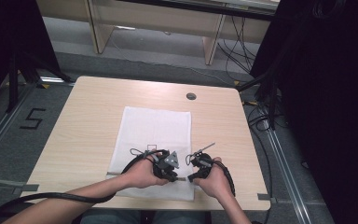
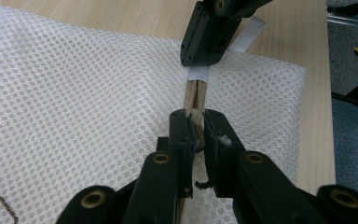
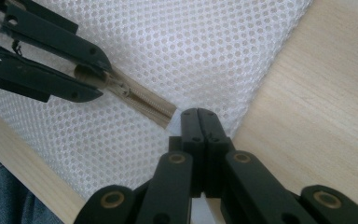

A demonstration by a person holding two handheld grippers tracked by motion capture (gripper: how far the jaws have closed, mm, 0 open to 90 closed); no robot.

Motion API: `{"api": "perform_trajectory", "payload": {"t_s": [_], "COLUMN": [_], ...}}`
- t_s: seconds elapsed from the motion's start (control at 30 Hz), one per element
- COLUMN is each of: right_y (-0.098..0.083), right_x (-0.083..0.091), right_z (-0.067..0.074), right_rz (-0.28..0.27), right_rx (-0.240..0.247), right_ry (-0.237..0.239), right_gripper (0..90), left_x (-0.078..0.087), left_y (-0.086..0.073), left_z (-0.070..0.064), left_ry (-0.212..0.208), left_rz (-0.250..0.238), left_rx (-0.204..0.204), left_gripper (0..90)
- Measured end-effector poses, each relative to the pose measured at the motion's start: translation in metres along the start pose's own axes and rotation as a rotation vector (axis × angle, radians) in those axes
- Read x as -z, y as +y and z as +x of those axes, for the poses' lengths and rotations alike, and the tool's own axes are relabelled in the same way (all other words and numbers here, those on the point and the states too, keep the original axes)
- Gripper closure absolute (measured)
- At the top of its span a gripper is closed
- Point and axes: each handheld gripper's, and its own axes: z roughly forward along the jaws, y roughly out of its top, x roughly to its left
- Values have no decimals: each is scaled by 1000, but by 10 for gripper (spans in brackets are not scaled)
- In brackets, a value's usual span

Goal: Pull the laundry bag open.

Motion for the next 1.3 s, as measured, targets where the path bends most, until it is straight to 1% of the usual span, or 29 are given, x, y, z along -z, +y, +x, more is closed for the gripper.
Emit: {"api": "perform_trajectory", "payload": {"t_s": [0.03, 0.07, 0.1, 0.17, 0.2, 0.23, 0.27, 0.3, 0.37, 0.4, 0.43, 0.57, 0.6, 0.63, 0.67, 0.73, 0.8, 1.0, 1.03, 1.07, 1.1, 1.13, 1.17, 1.2, 1.27, 1.3], "right_y": [0, 0, 0, 0, 0, 0, 0, 0, 0, 0, 0, 0, 0, 0, 0, 0, 0, 0, 0, 0, 0, 0, 0, 0, 0, 0], "right_x": [0, 0, 0, 0, 0, 0, 0, 0, 0, 0, 0, 0, 0, 0, 0, 0, 0, 0, 0, 0, 0, 0, 0, -1, 0, 0], "right_z": [1, 0, 0, 0, 0, 1, 1, 1, 0, 0, 0, 0, 0, 1, 0, 0, 0, 0, 0, 0, 1, 0, 0, 1, 0, 0], "right_rz": [4, 2, -1, 0, 0, 6, 0, -1, 1, 0, 0, -1, -1, 2, 0, 0, -1, -1, -1, -1, 0, -4, -2, -10, 0, -1], "right_rx": [-11, -3, -4, 0, 0, -15, -13, -7, -1, -1, 1, 0, 0, -7, 0, 0, 1, 1, -3, -3, -6, 2, 2, 1, 1, 2], "right_ry": [-1, -1, -1, 0, -1, 0, -1, -2, -1, -1, -3, -1, -1, -1, 0, 0, 0, 0, 4, 3, 5, -2, -2, -3, -1, -1], "right_gripper": [900, 900, 900, 900, 900, 900, 900, 900, 900, 900, 900, 900, 900, 900, 900, 900, 900, 900, 900, 900, 900, 900, 900, 900, 900, 900], "left_x": [0, 1, 2, 2, 3, 3, 3, 4, 4, 4, 5, 6, 7, 7, 7, 7, 8, 8, 8, 9, 9, 10, 11, 11, 12, 13], "left_y": [0, 0, -1, -1, -2, -2, -3, -3, -4, -4, -4, -5, -5, -5, -5, -5, -6, -6, -6, -6, -7, -7, -7, -7, -8, -8], "left_z": [0, 0, 0, 0, 0, 0, 0, 0, 0, 0, 0, 1, 1, 1, 1, 0, 2, 0, 0, 0, 0, 1, 1, 1, 1, 2], "left_ry": [1, 6, 4, 7, 11, 9, 6, 11, 7, 6, 13, 9, 12, 8, 6, 13, 9, 5, 10, 6, 6, 8, 7, 11, 7, 14], "left_rz": [1, 6, 5, 11, 12, 10, 3, 10, 3, 8, 9, 2, 9, 4, 7, 14, 10, 1, 8, 6, 8, 4, 7, 5, 6, 13], "left_rx": [-2, -7, 5, 5, -7, -10, 0, -8, 5, 4, -9, -5, -1, 5, 6, 1, -10, 1, 2, -3, 3, -14, -6, -12, 2, -7], "left_gripper": [817, 816, 816, 817, 816, 816, 817, 817, 817, 816, 816, 817, 817, 817, 817, 817, 817, 817, 817, 816, 817, 816, 817, 817, 816, 817]}}
